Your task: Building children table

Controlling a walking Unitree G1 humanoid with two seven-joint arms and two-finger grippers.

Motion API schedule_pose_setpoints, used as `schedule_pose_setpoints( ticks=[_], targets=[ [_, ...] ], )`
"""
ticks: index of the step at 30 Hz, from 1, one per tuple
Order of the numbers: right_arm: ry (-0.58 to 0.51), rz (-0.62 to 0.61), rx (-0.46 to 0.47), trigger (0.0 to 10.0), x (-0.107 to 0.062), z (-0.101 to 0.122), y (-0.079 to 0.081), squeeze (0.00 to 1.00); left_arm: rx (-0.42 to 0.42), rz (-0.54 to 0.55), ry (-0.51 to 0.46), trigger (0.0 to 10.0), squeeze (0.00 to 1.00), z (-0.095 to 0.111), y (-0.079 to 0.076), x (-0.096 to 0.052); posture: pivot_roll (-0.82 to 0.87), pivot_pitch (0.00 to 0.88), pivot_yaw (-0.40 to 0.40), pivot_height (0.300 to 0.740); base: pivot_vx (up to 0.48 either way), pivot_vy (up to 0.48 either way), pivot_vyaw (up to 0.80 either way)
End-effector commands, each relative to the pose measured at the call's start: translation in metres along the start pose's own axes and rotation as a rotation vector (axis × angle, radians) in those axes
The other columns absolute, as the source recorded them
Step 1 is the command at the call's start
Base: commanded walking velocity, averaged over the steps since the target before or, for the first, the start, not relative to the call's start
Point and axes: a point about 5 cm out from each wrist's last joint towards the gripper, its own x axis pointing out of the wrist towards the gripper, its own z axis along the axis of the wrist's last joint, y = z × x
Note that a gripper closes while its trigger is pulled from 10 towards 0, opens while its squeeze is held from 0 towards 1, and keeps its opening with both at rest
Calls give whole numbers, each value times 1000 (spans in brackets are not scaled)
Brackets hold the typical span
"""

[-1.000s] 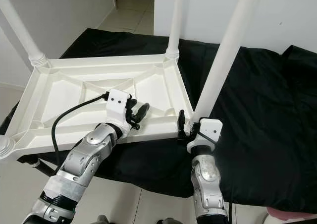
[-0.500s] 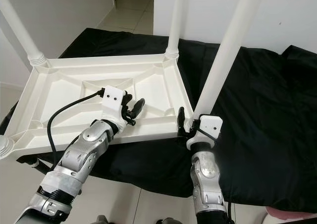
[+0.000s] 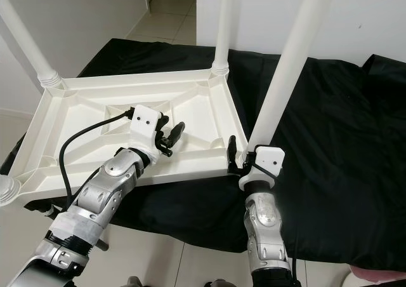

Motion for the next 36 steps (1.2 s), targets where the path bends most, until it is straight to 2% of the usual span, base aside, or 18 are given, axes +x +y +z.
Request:
schedule_pose_setpoints(
  ticks=[1, 2, 5, 7, 8, 9, 10, 11, 14, 16, 17, 25, 33, 36],
  targets=[
    [20, 40, 15, 10000, 1, -3, 5, 0, -3, -404, 17, 10000, 0, -3, -26, -7, -19, 73, 17, 740, 0, 0, 0],
    [21, 58, 13, 10000, 1, -3, 4, 0, -3, -460, 30, 10000, 0, -5, -31, -11, -17, 72, 12, 740, 0, 0, 0],
    [22, 70, 11, 10000, 2, -2, 4, 0, -2, -494, 38, 10000, 0, -6, -35, -13, -14, 71, 8, 740, 0, 0, 0],
    [22, 86, 3, 10000, 3, -2, 3, 0, 0, -536, 50, 10000, 0, -7, -40, -16, -10, 69, 0, 740, 0, 0, 0],
    [25, 109, -10, 10000, 5, -1, 0, 0, 4, -591, 74, 10000, 0, -9, -45, -19, -5, 69, -8, 740, 0, 0, 0],
    [25, 109, -10, 10000, 5, -1, 0, 0, 4, -591, 74, 10000, 0, -9, -45, -19, -5, 69, -8, 740, 0, 0, 0],
    [28, 135, -21, 10000, 7, 0, -3, 0, 7, -646, 91, 10000, 0, -10, -51, -23, 3, 68, -22, 740, 0, 0, 0],
    [28, 135, -21, 10000, 7, 0, -3, 0, 7, -646, 91, 10000, 0, -10, -51, -23, 3, 68, -22, 740, 0, 0, 0],
    [35, 218, -49, 10000, 9, 4, -6, 0, 25, -730, 106, 10000, 0, -9, -61, -28, 7, 70, -30, 740, 0, 0, 0],
    [35, 218, -49, 10000, 9, 4, -6, 0, 25, -730, 106, 10000, 0, -9, -61, -28, 7, 70, -30, 740, 0, 0, 0],
    [41, 270, -57, 10000, 9, 6, -6, 0, 32, -762, 108, 10000, 0, -7, -65, -30, 6, 71, -30, 740, 0, 0, 0],
    [76, 445, -62, 10000, 6, 12, -12, 0, 71, -820, 115, 10000, 0, -3, -75, -33, 3, 79, -22, 740, 0, 0, 0],
    [97, 484, -81, 10000, 4, 15, -21, 0, 85, -838, 104, 10000, 0, 2, -72, -30, -5, 82, -18, 740, 0, 0, 0],
    [111, 499, -84, 10000, 4, 16, -24, 0, 103, -810, 102, 10000, 0, 1, -66, -26, -11, 83, -18, 740, 0, 0, 0]
  ],
)
